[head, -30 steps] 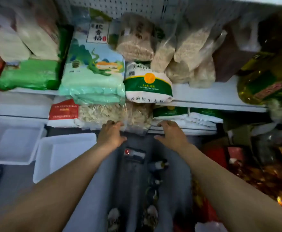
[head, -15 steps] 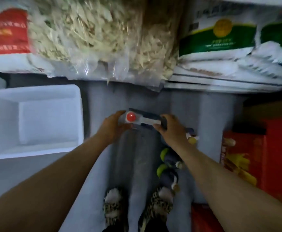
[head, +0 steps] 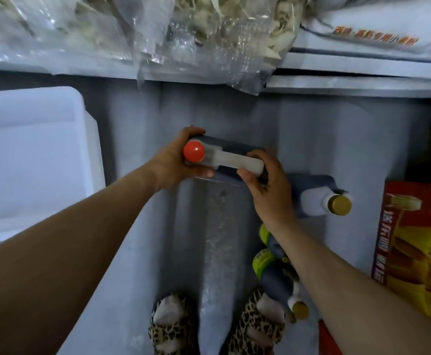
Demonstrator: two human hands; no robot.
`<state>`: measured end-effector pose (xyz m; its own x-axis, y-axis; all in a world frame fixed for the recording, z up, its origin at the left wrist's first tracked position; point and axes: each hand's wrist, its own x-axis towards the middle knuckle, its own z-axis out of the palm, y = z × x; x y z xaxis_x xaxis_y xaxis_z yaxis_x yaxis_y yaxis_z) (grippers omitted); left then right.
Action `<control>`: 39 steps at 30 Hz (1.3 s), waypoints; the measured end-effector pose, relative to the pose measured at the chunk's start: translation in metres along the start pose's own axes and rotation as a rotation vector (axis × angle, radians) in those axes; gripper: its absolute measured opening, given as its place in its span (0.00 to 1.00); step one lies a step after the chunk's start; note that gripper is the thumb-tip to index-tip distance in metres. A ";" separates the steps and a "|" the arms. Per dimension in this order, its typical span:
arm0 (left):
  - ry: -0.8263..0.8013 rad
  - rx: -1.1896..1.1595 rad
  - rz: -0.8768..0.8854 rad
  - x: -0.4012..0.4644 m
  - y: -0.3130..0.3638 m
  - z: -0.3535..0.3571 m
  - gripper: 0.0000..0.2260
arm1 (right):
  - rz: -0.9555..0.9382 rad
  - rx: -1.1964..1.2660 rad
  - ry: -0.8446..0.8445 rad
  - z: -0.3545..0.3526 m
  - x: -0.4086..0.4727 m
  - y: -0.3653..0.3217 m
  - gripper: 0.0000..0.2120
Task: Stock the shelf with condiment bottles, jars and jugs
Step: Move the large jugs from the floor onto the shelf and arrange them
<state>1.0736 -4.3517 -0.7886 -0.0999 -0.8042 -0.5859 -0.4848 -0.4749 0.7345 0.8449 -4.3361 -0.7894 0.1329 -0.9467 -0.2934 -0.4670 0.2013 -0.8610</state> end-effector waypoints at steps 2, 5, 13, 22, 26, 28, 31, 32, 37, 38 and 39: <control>0.022 -0.017 0.002 0.001 0.000 0.000 0.37 | -0.015 -0.011 -0.018 -0.001 0.002 0.001 0.19; 0.070 0.000 0.009 -0.002 0.002 0.001 0.37 | -0.020 -0.067 -0.074 -0.005 0.004 0.002 0.16; 0.124 -0.084 -0.087 -0.015 0.031 -0.013 0.27 | 0.008 -0.157 -0.081 -0.022 -0.001 -0.035 0.16; 0.121 -0.101 -0.072 -0.106 0.115 -0.054 0.24 | -0.011 -0.228 -0.072 -0.085 -0.042 -0.152 0.16; 0.142 -0.114 -0.025 -0.154 0.188 -0.094 0.25 | -0.008 -0.245 -0.038 -0.130 -0.063 -0.245 0.17; 0.151 -0.145 0.020 -0.182 0.228 -0.114 0.22 | -0.028 -0.275 -0.002 -0.152 -0.076 -0.292 0.18; 0.175 -0.160 0.105 -0.228 0.293 -0.143 0.21 | -0.075 -0.355 0.064 -0.187 -0.098 -0.366 0.17; 0.194 -0.143 0.140 -0.244 0.315 -0.154 0.21 | -0.095 -0.361 0.078 -0.199 -0.104 -0.390 0.18; 0.253 -0.033 0.281 -0.324 0.425 -0.211 0.22 | -0.221 -0.448 0.193 -0.261 -0.142 -0.514 0.21; 0.272 -0.009 0.313 -0.340 0.449 -0.222 0.22 | -0.248 -0.465 0.225 -0.274 -0.149 -0.538 0.21; 0.293 0.008 0.357 -0.354 0.472 -0.232 0.22 | -0.267 -0.467 0.257 -0.288 -0.157 -0.562 0.20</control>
<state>1.0821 -4.3741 -0.1555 -0.0125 -0.9846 -0.1743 -0.4712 -0.1480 0.8695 0.8348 -4.3728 -0.1402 0.1104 -0.9915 0.0683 -0.7895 -0.1292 -0.6000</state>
